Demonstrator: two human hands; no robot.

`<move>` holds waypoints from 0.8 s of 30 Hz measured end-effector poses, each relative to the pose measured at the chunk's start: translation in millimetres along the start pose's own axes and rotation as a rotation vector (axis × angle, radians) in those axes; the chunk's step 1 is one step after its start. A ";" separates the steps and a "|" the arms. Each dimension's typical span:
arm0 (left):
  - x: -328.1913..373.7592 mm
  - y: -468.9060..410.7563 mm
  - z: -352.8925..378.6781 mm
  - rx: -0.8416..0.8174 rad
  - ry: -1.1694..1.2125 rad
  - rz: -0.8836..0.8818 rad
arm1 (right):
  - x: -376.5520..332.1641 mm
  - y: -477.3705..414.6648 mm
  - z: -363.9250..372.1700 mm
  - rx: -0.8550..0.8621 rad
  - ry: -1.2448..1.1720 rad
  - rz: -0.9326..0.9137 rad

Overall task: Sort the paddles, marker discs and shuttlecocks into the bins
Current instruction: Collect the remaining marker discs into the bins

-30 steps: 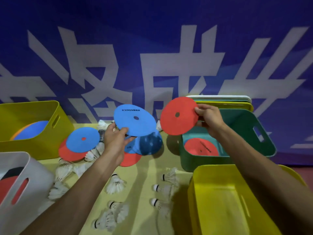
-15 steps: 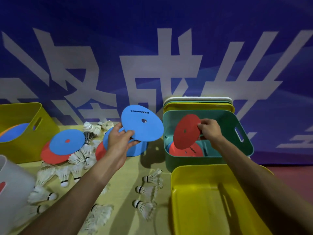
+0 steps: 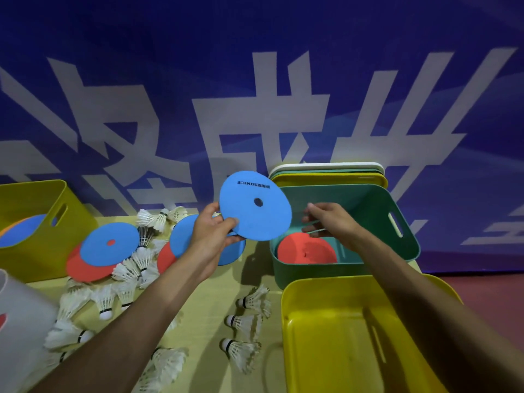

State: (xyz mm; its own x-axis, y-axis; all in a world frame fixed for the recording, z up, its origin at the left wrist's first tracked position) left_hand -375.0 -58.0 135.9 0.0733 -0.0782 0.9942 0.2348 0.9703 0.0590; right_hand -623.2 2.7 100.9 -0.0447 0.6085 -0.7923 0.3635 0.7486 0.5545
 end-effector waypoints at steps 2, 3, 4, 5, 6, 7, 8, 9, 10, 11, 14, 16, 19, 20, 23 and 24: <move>3.6 -0.2 10.6 -0.051 0.006 0.008 | -11.1 12.3 13.2 -0.114 -0.074 -0.011; 4.6 -0.2 15.4 -0.072 0.011 0.011 | -16.7 17.7 16.6 -0.144 -0.094 -0.028; 5.5 0.2 19.8 -0.090 0.017 0.013 | -21.2 21.5 17.0 -0.152 -0.113 -0.046; 5.7 0.0 23.1 -0.100 0.021 0.013 | -25.2 24.6 14.5 -0.140 -0.137 -0.064; 5.5 0.0 25.8 -0.106 0.021 0.010 | -27.9 26.5 9.4 -0.113 -0.166 -0.082; 4.5 0.1 28.4 -0.112 0.019 0.004 | -30.1 29.0 3.3 -0.085 -0.200 -0.098; 3.4 0.4 31.7 -0.122 0.016 -0.003 | -31.6 30.9 -3.5 -0.059 -0.227 -0.112; 1.6 1.0 35.5 -0.136 0.013 -0.013 | -32.4 33.2 -11.0 -0.033 -0.242 -0.123; 0.0 1.9 40.1 -0.153 0.008 -0.023 | -32.0 34.7 -19.0 -0.006 -0.250 -0.128; -2.1 2.4 44.8 -0.171 -0.002 -0.034 | -31.1 36.6 -27.0 0.017 -0.261 -0.127; -6.8 3.6 56.6 -0.211 -0.037 -0.069 | -22.8 38.0 -51.0 0.086 -0.298 -0.120; -9.1 2.0 58.8 -0.216 -0.055 -0.080 | -12.9 35.5 -65.8 0.140 -0.320 -0.106; -11.2 0.2 53.1 -0.195 -0.069 -0.084 | 5.5 23.9 -78.9 0.212 -0.315 -0.056; -11.6 0.1 49.5 -0.184 -0.074 -0.086 | 11.8 18.1 -80.8 0.236 -0.297 -0.035; -13.8 -1.0 36.8 -0.163 -0.085 -0.093 | 28.6 1.6 -76.4 0.275 -0.254 0.026; -13.7 -1.3 32.3 -0.156 -0.091 -0.091 | 34.6 -3.7 -72.5 0.277 -0.241 0.050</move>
State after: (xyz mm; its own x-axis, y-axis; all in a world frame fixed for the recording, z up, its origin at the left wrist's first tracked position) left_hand -407.6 -50.8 125.1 -0.0412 -0.1363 0.9898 0.3844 0.9122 0.1416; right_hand -693.5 40.0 89.9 0.1880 0.5380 -0.8217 0.5992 0.6001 0.5300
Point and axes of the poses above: each hand's wrist, its own y-axis away from the middle knuckle, its own z-axis out of the palm, x = y × z, the point moved 10 cm from there along -y, towards the middle knuckle, and after that the axes turned 12 degrees about z, right-handed, at the moved point
